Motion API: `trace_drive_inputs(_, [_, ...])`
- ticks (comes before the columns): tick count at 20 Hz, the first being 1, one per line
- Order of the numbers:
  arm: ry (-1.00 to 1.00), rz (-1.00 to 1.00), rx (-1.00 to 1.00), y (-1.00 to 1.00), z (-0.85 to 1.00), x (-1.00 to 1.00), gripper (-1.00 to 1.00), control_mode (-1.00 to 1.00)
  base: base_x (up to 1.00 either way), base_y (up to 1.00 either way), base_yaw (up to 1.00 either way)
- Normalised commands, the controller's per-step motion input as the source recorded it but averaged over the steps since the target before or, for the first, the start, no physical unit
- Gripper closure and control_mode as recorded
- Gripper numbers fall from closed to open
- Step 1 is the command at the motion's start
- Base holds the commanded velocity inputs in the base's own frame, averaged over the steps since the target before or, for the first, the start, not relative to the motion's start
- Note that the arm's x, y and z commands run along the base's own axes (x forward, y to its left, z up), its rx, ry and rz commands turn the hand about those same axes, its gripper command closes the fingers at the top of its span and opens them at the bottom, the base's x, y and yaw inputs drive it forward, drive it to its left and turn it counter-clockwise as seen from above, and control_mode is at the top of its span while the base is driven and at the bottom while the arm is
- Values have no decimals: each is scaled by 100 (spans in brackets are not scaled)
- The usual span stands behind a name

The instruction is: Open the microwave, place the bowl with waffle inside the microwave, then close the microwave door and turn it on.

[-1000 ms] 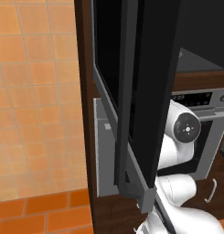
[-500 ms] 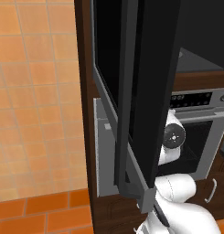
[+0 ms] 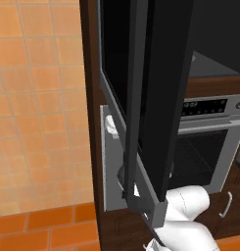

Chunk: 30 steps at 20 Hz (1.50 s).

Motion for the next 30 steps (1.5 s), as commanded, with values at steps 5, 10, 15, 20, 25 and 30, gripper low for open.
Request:
trace_drive_inputs(5, [-16,-1,-17,63,-4,-40,-100,-100,0,0,0])
trace_drive_inputs(10, [-12,-7,-11,46,1,-77,-100,-100,0,0,0])
trace_drive_inputs(15, [-3,-16,-5,32,9,-100,-100,-100,0,0,0])
trace_drive_inputs(20, [-3,-22,-1,19,30,-92,-100,-100,0,0,0])
trace_drive_inputs(25, [-5,-20,-3,14,25,-23,-100,-100,0,0,0])
trace_drive_inputs(30, [-11,-10,-7,43,4,-3,-100,-100,0,0,0])
